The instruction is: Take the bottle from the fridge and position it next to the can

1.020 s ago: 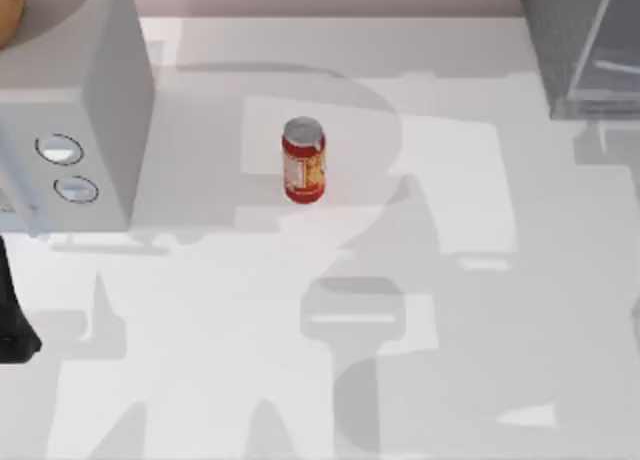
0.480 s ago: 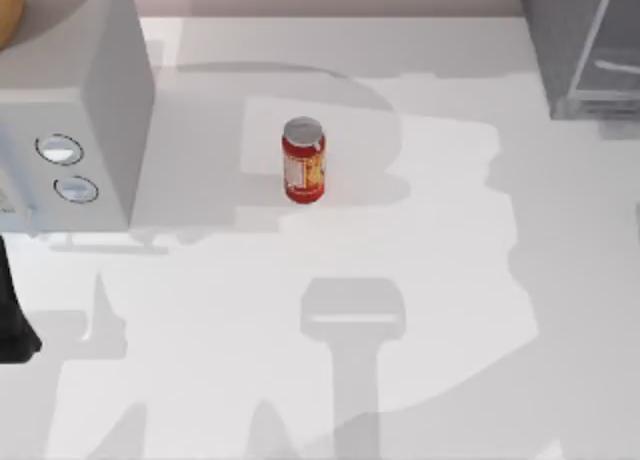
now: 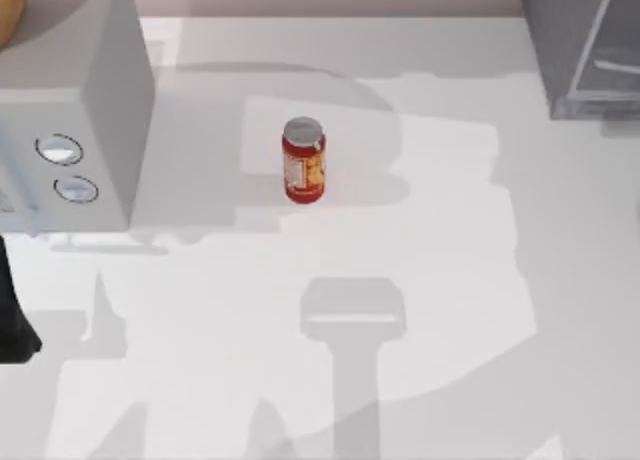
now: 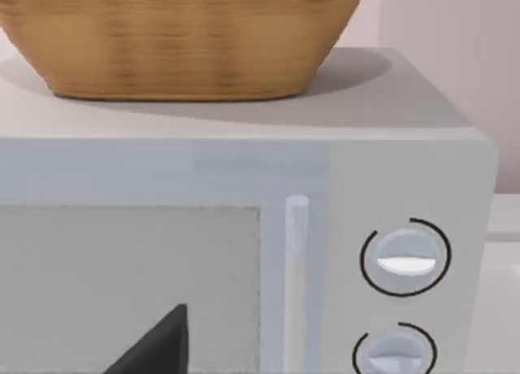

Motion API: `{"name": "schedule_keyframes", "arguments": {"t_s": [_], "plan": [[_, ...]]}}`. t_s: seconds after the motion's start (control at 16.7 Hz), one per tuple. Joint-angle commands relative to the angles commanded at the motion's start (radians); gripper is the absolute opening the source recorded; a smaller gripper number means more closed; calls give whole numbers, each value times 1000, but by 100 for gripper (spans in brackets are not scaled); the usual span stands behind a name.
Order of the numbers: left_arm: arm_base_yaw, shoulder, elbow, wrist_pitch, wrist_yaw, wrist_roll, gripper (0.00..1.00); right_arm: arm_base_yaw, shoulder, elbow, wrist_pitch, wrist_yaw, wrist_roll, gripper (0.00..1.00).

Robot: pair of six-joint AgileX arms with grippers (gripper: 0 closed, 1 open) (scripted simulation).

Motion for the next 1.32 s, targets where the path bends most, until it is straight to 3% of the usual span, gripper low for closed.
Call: {"name": "schedule_keyframes", "arguments": {"t_s": [0.48,0.78,1.32], "plan": [[0,0,0,0,0,0,100,17,126,254,-125,21,-1,100],[0,0,0,0,0,0,100,19,140,283,-141,23,-1,100],[0,0,0,0,0,0,100,19,140,283,-141,23,-1,32]]}}
